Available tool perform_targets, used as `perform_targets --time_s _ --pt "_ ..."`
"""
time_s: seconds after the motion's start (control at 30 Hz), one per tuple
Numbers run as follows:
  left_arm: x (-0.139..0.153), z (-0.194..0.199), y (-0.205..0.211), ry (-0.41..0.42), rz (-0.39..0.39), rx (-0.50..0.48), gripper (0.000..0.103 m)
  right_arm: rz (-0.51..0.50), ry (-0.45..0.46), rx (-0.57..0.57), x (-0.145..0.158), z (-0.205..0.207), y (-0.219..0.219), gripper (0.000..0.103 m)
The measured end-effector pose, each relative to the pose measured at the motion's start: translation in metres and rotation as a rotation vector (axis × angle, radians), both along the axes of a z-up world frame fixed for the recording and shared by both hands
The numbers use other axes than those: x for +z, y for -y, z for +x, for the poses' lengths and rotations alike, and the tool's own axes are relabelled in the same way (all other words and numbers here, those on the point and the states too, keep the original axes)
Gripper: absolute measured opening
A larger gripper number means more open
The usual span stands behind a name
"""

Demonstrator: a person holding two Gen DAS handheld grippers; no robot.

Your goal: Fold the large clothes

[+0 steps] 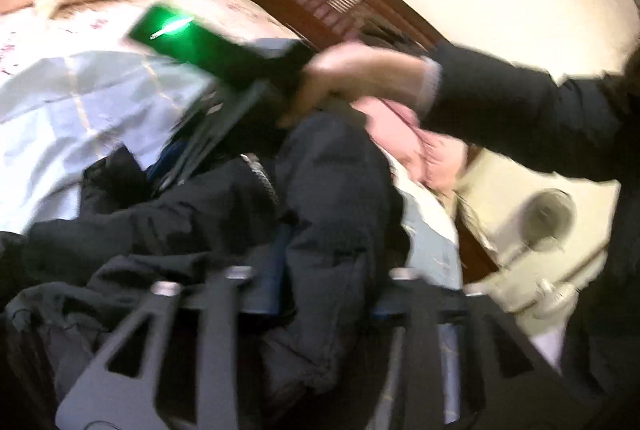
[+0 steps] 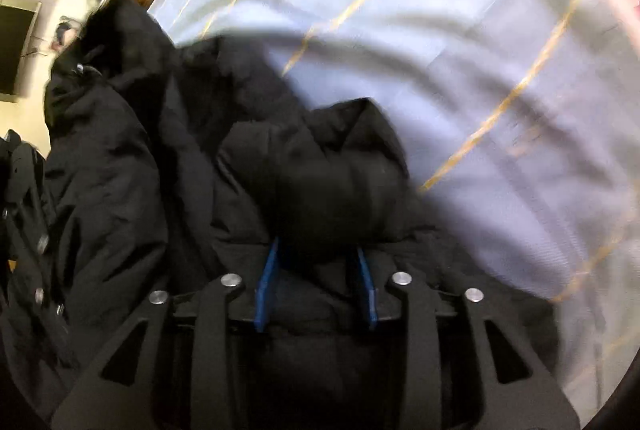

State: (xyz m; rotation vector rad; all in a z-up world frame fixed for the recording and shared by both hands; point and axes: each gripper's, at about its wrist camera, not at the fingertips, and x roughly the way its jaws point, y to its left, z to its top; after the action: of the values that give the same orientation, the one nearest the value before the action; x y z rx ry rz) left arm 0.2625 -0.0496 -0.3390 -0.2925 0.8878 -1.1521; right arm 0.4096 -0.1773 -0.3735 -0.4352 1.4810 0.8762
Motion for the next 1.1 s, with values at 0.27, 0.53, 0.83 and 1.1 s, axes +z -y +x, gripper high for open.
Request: perform_targets --time_s 0.27,0.53,0.83,1.1 --pt "0.021 0.036 -0.058 0.092 -0.076 0.525 0.098 0.28 0.555 -0.612 0.166 0.002 0.097 0.102" --pt "0.061 -0.065 -0.027 0.26 0.203 0.66 0.101 0.284 0.548 -0.729 0.095 -0.147 0.148 0.102" --pt "-0.023 -0.082 -0.01 0.171 0.307 0.871 0.101 0.33 0.686 -1.051 0.031 -0.226 0.129 0.102" --pt "-0.037 0.05 -0.012 0.193 0.429 0.994 0.101 0.097 0.919 -0.941 0.036 -0.099 0.091 0.102"
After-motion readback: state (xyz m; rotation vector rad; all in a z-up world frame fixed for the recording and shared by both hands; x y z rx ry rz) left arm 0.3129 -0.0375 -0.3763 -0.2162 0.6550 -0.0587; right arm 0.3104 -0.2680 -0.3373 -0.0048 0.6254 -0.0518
